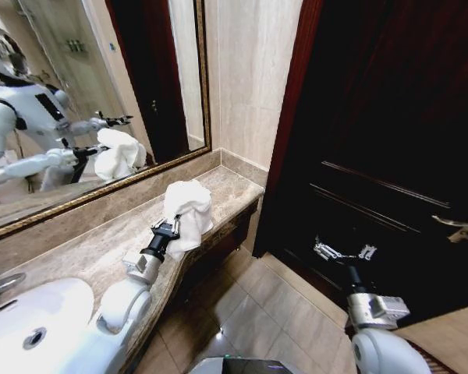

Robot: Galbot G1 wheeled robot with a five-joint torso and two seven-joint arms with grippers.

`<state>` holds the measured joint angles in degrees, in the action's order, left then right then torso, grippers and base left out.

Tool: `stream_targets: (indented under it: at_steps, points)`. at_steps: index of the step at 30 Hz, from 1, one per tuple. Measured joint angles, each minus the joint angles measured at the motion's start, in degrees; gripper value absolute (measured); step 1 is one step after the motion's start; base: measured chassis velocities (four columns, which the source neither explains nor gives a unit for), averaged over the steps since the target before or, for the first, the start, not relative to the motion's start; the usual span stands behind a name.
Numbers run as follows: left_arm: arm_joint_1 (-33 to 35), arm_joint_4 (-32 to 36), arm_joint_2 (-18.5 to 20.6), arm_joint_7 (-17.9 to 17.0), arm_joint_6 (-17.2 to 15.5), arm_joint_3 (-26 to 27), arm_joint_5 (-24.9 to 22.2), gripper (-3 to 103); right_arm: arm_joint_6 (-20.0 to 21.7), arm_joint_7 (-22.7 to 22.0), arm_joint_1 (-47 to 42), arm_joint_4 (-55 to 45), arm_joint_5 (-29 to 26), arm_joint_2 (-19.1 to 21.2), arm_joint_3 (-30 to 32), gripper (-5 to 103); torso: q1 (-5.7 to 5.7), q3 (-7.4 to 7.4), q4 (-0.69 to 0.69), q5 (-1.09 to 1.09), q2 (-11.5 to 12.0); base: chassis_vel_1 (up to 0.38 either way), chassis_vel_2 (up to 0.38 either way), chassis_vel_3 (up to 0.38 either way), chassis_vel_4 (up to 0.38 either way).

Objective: Discard the used towel into the hamper.

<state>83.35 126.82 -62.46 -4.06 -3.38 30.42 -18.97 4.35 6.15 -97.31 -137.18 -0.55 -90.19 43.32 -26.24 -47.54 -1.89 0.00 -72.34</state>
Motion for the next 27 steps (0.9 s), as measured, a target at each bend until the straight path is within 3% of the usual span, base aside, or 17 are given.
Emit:
stream_targets:
  at_steps: [27]
  points:
    - [-0.05,-0.05,-0.29,-0.04,0.88,-0.73,1.01,7,-1.31,-1.39,-1.19,0.01,-0.52,-0.23,-0.01,100,0.0,0.0,0.0,0.0,0.0,0.023,-0.026,-0.028,0.022]
